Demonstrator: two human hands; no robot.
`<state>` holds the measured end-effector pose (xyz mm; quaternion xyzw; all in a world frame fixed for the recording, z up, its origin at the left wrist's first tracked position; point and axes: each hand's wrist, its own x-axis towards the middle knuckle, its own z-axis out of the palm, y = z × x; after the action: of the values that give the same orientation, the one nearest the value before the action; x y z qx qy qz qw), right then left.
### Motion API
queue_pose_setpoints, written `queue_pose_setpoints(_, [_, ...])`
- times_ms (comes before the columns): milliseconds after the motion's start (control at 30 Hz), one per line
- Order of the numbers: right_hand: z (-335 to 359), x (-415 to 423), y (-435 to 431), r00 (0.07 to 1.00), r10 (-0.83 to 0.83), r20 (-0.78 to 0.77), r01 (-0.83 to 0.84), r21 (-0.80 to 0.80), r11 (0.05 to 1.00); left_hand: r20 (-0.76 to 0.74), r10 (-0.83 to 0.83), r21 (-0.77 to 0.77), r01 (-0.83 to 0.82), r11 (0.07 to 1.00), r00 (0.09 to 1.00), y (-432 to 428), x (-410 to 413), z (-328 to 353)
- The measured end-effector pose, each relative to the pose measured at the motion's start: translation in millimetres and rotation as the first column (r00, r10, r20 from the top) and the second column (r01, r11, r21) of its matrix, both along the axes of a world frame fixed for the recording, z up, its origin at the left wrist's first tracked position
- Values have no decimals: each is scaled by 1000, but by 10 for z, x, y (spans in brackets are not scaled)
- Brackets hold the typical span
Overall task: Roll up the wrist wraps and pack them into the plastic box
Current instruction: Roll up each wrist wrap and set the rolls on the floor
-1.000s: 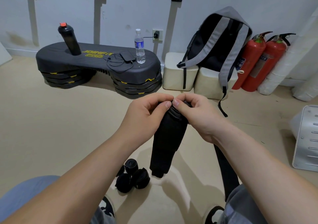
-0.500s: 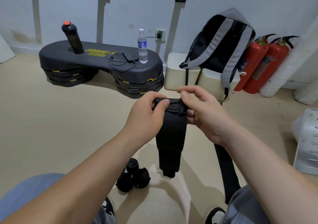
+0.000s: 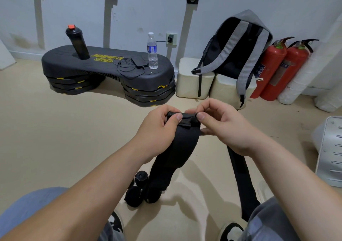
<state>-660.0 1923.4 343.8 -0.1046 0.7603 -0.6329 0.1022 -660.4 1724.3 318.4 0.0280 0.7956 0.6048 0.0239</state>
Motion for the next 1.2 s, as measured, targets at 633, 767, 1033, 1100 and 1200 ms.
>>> queue_pose_setpoints(633, [-116,12,-212,969,-219,-112,216,-37,976,95,119,195,-136,971,988,124,-33,-39])
queue_pose_setpoints(767, [-167,-33,-232,960,-236,-151,237,-9,971,170,88,277,-134,952,981,141,3,-12])
queue_pose_setpoints(1033, [-218,-35,-255,949,-166,-267,205,125,971,128,42,236,-71,969,991,112,102,45])
queue_pose_setpoints(1100, [-200,-30,-242,952,-163,-261,198,117,973,133,6,241,-38,970,991,80,95,38])
queue_pose_setpoints(1200, [-142,-5,-203,961,-121,-250,150,102,983,158,-45,263,2,965,986,31,78,34])
